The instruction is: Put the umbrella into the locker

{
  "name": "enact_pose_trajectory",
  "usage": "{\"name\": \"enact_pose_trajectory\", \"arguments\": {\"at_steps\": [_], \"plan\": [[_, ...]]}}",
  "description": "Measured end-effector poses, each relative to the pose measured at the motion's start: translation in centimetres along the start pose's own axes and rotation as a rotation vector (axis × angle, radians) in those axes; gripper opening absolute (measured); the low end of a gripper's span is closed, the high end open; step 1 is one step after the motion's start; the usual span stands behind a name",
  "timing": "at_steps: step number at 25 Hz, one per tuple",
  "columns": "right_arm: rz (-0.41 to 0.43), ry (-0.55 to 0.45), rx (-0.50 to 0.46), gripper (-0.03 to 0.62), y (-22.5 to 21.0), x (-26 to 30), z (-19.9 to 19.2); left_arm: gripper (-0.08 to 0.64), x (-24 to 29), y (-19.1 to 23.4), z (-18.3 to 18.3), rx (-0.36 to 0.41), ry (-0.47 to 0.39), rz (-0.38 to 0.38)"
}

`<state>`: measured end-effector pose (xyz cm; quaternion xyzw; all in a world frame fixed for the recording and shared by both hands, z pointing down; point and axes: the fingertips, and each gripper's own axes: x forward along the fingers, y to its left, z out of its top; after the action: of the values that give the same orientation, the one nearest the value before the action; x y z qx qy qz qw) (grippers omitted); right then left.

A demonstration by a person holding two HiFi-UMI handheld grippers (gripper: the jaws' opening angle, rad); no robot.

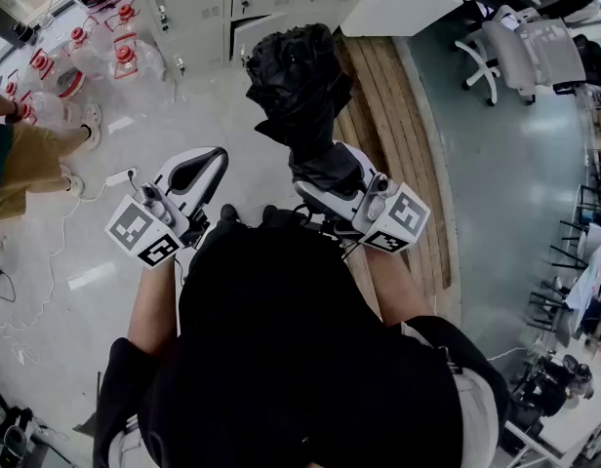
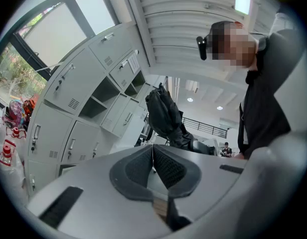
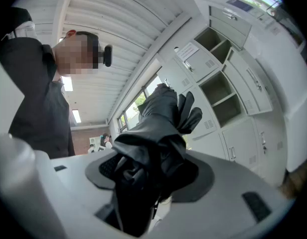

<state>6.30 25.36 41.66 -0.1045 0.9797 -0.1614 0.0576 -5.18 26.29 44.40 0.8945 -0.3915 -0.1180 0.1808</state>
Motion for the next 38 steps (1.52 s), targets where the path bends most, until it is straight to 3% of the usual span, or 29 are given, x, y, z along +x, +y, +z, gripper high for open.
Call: {"name": "enact_pose_trajectory", "arguments": {"at_steps": [5, 9, 17, 26, 32, 38], "plan": [[0.048, 0.011, -0.116, 0.262, 0.7, -2.2, 1.1, 0.015, 2.0, -3.6, -0.5, 0.037, -0.021, 0.002], [0.023, -0.009, -0.095, 0.262, 0.1, -6.2, 1.2, 0.015, 4.1, -6.9, -1.1, 0.095, 0.005, -0.024], [0.003, -0.008, -0.091, 0.262, -0.8, -11.1, 0.4, 0.015, 5.5, -9.9, -4.0, 0.066, 0.01, 0.005], [0.028, -0.003, -0.081, 0.265, -2.0, -12.1, 0.9, 0.015, 6.6, -10.7, -3.9, 0.078, 0.006, 0.037], [0.033, 0.009, -0.049, 0.267, -3.2, -12.7, 1.0, 0.015, 7.4, -9.5, -4.8, 0.022, 0.04, 0.114], [0.051, 0.003, 0.004, 0.267, -4.2, -13.1, -0.4, 0.015, 6.5, -9.7, -6.4, 0.016, 0.089, 0.162]]}}
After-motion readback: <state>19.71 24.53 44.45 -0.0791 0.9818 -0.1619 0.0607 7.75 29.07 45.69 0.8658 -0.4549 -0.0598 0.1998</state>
